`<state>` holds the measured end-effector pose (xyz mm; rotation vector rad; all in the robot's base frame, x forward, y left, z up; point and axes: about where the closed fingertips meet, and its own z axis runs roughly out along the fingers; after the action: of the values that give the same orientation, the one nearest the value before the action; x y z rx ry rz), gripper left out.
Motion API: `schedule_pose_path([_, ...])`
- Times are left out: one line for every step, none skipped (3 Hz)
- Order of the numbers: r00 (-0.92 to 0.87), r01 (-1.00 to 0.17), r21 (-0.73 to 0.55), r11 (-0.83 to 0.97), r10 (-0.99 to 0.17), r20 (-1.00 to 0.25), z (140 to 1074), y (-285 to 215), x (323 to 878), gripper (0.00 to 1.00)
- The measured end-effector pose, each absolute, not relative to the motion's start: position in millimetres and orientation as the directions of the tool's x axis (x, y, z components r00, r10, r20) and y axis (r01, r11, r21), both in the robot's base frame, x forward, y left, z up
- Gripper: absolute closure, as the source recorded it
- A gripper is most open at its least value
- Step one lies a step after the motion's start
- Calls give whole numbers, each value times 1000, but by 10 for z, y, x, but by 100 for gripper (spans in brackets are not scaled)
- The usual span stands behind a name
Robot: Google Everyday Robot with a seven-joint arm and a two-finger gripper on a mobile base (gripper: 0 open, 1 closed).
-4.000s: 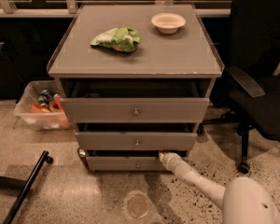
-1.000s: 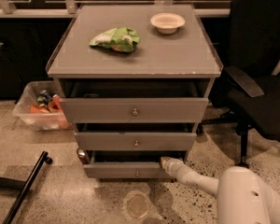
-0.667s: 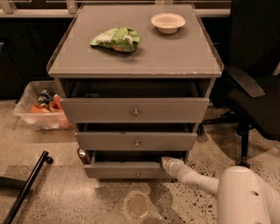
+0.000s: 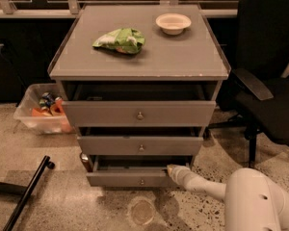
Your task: Open bottom drawer
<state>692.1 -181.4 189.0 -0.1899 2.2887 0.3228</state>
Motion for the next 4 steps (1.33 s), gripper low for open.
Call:
schedule_pose_path([-687,-313,100,944,-153,-711,1865,-1804,6674,100])
schedule_pose_path([-684,-356,52,933,-222,-695,1899,-1822,6620,100])
schedule_pose_path([-682,-424,-9,906,-325,-655,1895,-1802,6459,100])
schedule_pose_path([-658,-542,-100,835,-495,-568,1863,-1775,6210,81])
